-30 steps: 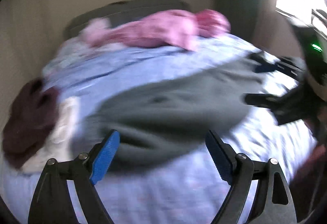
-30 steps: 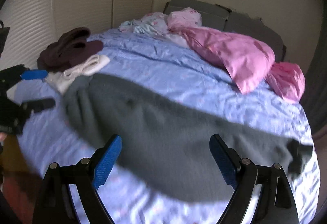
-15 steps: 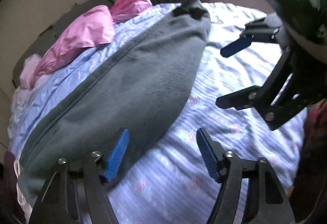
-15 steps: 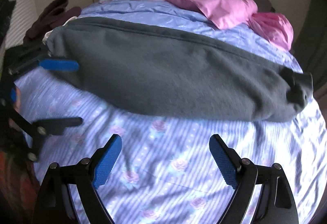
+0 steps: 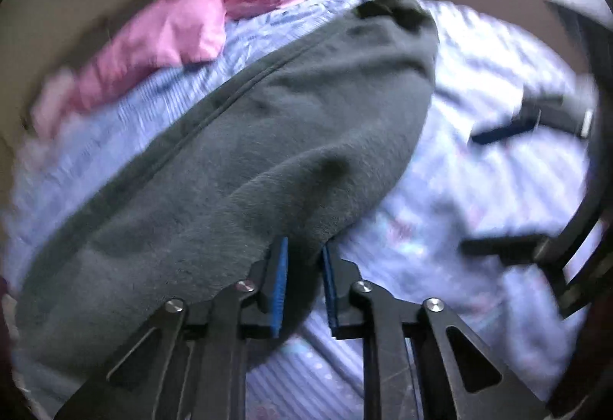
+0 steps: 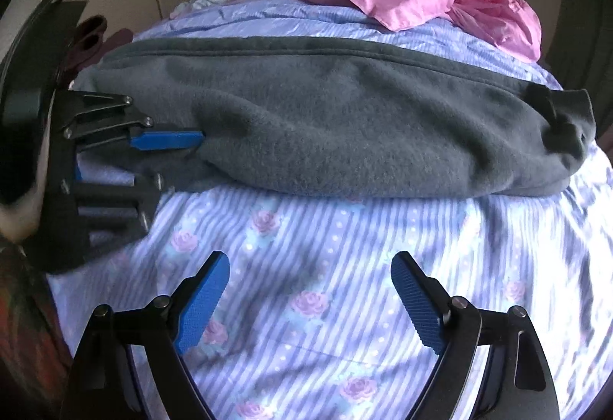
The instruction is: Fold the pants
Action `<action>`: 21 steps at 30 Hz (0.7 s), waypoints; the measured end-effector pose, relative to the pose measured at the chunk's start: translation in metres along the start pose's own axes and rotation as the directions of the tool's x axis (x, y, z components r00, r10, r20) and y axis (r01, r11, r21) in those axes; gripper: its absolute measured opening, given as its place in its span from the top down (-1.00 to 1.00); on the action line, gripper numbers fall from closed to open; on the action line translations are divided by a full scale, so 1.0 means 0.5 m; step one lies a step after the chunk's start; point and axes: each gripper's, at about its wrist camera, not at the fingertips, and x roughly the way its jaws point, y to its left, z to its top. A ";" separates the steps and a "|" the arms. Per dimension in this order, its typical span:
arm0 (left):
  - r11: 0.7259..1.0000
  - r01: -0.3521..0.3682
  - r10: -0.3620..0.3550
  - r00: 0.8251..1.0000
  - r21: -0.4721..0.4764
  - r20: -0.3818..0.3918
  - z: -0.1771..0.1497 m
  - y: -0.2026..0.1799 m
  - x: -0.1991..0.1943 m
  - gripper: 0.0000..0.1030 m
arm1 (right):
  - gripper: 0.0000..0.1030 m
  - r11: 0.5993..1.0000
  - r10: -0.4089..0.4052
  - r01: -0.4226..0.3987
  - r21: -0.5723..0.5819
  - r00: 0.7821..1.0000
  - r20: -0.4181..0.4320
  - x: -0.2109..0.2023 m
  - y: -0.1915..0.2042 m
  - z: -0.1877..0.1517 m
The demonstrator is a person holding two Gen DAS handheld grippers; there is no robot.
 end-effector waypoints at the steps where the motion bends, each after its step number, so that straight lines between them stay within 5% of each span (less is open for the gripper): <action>1: 0.998 0.037 -0.037 0.999 -0.055 0.003 0.010 0.026 -0.004 0.68 | -0.69 1.000 0.015 -0.015 0.006 1.000 0.006 -0.001 0.001 0.004; 6: 0.975 0.114 -0.116 0.993 -0.190 0.004 0.054 0.108 0.000 0.67 | -0.64 0.994 0.108 -0.109 0.013 0.993 0.052 -0.008 0.010 0.034; 10: 0.971 0.132 -0.137 0.991 -0.200 -0.012 0.072 0.133 0.006 0.64 | -0.50 0.983 0.182 -0.182 -0.005 0.981 0.069 0.001 0.022 0.065; 16: 0.972 0.096 -0.104 0.994 -0.213 -0.025 0.097 0.171 0.023 0.63 | -0.33 0.954 0.298 -0.296 -0.044 0.953 0.053 0.043 0.053 0.119; 21: 0.965 0.063 -0.071 0.997 -0.256 -0.022 0.110 0.209 0.036 0.46 | -0.19 0.946 0.309 -0.304 -0.113 0.951 0.022 0.079 0.097 0.144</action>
